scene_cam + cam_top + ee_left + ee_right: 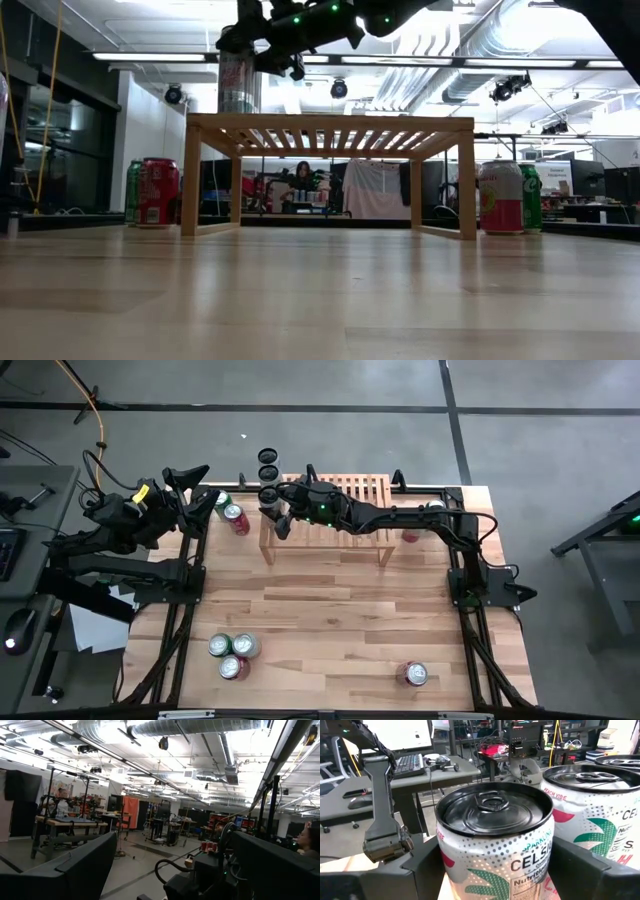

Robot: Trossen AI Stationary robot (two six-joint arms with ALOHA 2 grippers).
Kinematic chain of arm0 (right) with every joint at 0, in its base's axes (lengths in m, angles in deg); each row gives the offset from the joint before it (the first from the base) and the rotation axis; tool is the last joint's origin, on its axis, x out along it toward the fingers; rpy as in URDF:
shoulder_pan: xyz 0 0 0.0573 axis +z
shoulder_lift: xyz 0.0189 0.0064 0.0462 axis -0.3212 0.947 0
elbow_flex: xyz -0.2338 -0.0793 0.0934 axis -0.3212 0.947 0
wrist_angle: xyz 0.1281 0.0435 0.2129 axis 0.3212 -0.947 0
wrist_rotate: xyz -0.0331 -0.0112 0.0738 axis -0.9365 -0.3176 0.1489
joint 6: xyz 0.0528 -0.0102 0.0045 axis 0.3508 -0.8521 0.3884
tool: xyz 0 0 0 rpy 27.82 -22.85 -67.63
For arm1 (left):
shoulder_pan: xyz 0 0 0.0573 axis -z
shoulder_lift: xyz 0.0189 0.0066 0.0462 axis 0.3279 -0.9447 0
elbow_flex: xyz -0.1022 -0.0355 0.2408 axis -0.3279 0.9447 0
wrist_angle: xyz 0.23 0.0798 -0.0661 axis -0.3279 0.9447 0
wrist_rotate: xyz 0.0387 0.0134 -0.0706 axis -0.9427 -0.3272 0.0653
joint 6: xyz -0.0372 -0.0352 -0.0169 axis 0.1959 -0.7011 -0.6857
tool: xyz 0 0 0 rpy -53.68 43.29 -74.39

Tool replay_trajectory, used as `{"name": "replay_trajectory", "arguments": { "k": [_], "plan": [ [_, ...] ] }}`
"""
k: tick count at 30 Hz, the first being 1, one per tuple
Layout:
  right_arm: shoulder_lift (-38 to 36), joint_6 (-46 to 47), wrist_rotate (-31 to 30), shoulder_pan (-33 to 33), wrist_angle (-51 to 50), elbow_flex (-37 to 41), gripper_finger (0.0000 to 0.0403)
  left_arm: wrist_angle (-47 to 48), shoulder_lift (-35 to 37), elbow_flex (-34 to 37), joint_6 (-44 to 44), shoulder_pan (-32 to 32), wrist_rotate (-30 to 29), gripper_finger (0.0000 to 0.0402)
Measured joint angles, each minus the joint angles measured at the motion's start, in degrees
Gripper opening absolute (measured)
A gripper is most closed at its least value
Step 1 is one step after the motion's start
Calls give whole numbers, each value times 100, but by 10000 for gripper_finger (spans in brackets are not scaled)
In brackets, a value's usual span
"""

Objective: Place canned beverage on shelf
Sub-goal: Put the white-pink soda can on the shelf aligned with the other white-pink soda cans, then put the top left red-white soda can on the shelf

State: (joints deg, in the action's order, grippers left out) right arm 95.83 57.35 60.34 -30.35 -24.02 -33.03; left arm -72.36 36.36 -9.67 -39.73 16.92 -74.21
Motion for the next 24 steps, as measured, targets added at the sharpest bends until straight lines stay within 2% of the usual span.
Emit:
{"name": "replay_trajectory", "arguments": {
  "k": [6, 10, 14, 24],
  "plan": [
    [0, 0, 18, -1, 2, 0, 305, 0, -1, 0, 1, -1, 0, 385],
    [-7, -1, 54, 5, -33, 0, 353, 0, -2, 0, 24, 0, 0, 385],
    [-11, 0, -160, 16, -53, 0, 394, 0, -2, 0, 98, -2, 0, 385],
    [-11, -106, -199, 9, -95, -74, 393, 0, -1, 0, 107, 0, 0, 385]
  ]
}}
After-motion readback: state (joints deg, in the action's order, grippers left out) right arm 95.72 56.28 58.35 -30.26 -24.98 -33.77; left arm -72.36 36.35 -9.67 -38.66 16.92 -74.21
